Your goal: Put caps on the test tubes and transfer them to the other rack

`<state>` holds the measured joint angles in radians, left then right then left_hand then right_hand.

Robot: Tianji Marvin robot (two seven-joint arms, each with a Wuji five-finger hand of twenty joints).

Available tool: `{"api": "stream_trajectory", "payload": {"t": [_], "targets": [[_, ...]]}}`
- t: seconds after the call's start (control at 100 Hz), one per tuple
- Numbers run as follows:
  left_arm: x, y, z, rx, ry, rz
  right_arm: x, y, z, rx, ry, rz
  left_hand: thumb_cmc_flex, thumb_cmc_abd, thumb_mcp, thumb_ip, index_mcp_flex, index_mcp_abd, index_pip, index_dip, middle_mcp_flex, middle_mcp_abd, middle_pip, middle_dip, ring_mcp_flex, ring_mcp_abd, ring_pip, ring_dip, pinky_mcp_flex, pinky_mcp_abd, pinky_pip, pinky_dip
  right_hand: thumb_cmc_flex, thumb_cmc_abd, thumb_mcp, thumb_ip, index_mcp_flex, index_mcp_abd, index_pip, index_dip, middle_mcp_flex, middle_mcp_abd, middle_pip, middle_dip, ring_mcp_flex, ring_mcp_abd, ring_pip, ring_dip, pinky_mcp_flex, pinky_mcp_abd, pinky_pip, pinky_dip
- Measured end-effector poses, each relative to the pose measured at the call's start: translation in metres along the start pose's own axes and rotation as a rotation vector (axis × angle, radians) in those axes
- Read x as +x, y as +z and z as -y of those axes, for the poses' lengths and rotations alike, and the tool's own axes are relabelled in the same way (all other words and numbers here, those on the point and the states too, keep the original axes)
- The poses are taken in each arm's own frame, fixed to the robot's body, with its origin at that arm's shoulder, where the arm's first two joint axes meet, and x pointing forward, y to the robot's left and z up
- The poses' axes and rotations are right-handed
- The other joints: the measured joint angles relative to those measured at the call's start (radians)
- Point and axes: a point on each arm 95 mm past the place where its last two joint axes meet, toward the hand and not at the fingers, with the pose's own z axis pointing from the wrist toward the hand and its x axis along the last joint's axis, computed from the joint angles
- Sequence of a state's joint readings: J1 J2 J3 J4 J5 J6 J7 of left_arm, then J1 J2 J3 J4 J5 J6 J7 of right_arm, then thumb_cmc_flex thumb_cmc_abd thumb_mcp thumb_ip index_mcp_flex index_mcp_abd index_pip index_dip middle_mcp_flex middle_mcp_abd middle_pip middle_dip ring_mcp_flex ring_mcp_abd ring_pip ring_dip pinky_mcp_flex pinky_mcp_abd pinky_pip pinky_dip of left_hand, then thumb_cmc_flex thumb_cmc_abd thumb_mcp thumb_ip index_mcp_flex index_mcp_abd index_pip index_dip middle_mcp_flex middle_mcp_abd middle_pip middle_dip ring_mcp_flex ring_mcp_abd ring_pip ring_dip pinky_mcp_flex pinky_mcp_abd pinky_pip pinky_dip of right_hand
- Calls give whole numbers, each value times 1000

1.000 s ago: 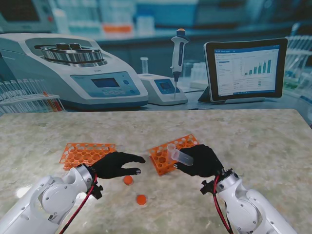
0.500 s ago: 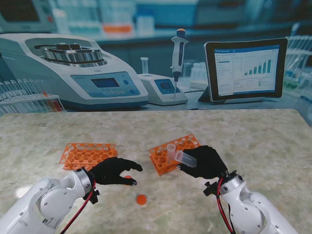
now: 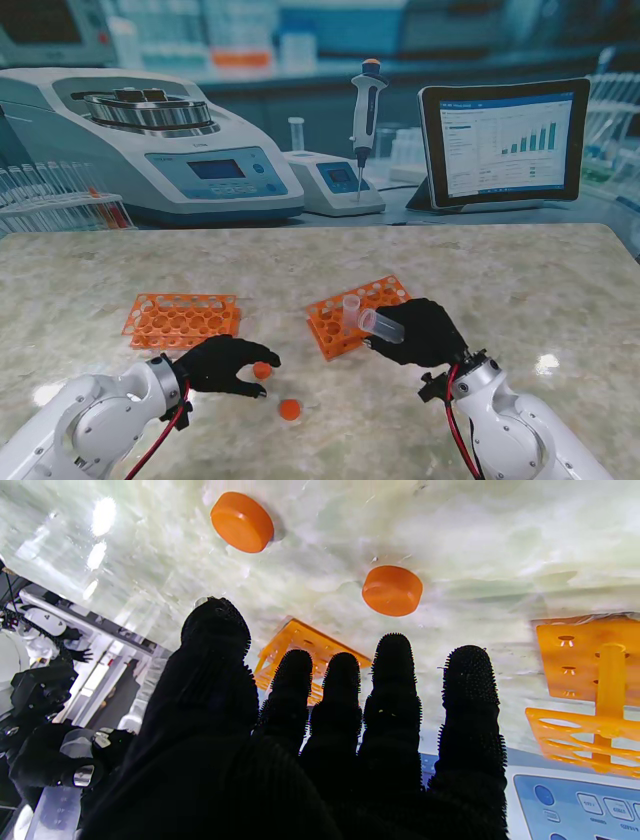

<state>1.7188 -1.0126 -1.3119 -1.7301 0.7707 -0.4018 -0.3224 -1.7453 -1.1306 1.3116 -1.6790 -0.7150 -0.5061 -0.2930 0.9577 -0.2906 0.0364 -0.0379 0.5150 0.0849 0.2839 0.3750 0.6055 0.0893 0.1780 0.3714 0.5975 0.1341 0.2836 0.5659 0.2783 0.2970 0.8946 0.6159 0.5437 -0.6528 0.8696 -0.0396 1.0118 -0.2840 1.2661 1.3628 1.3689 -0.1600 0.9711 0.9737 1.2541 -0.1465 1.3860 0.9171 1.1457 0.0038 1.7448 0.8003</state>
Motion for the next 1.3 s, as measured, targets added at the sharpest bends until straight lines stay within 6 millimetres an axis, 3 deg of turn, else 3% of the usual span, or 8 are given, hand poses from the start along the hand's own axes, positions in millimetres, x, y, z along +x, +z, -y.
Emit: {"api": "stream_trajectory", "payload": {"t": [0.08, 0.16, 0.59, 1.3], "targets": [[-2, 0, -3, -12, 9, 6, 0, 0, 0, 0, -1, 0, -51, -44, 147, -2, 0, 0, 0, -34, -10, -3, 6, 0, 0, -3, 0, 0, -11, 0, 0, 0, 0, 0, 0, 0, 0, 0, 0, 0, 0, 0, 0, 0, 0, 0, 0, 0, 0, 0, 0, 0], [-4, -1, -6, -23, 15, 13, 0, 0, -1, 0, -2, 0, -55, -52, 180, -2, 0, 0, 0, -46, -10, -4, 6, 0, 0, -8, 0, 0, -25, 0, 0, 0, 0, 0, 0, 0, 0, 0, 0, 1, 0, 0, 0, 0, 0, 0, 0, 0, 0, 0, 0, 0], [-13, 7, -19, -53, 25, 30, 0, 0, -1, 8, -5, 1, -65, -54, 191, -6, 10, -5, -4, -58, -46, -6, -5, 0, -58, -11, -23, 0, -89, 0, -28, 0, 0, 0, -1, 3, 0, 0, 0, 9, 0, 0, 0, 0, 0, 0, 0, 0, 0, 0, 0, 0], [-19, 14, -18, -58, 56, 51, 0, -1, 0, 21, -4, 1, -77, -55, 198, -6, 19, -19, -10, -58, -73, -6, -17, 0, -108, -12, -24, 26, -136, -1, -42, 12, 0, 0, -6, 6, 0, 0, 0, 11, 0, 0, -2, 0, 0, 0, 0, 0, 0, 0, 0, 0]]}}
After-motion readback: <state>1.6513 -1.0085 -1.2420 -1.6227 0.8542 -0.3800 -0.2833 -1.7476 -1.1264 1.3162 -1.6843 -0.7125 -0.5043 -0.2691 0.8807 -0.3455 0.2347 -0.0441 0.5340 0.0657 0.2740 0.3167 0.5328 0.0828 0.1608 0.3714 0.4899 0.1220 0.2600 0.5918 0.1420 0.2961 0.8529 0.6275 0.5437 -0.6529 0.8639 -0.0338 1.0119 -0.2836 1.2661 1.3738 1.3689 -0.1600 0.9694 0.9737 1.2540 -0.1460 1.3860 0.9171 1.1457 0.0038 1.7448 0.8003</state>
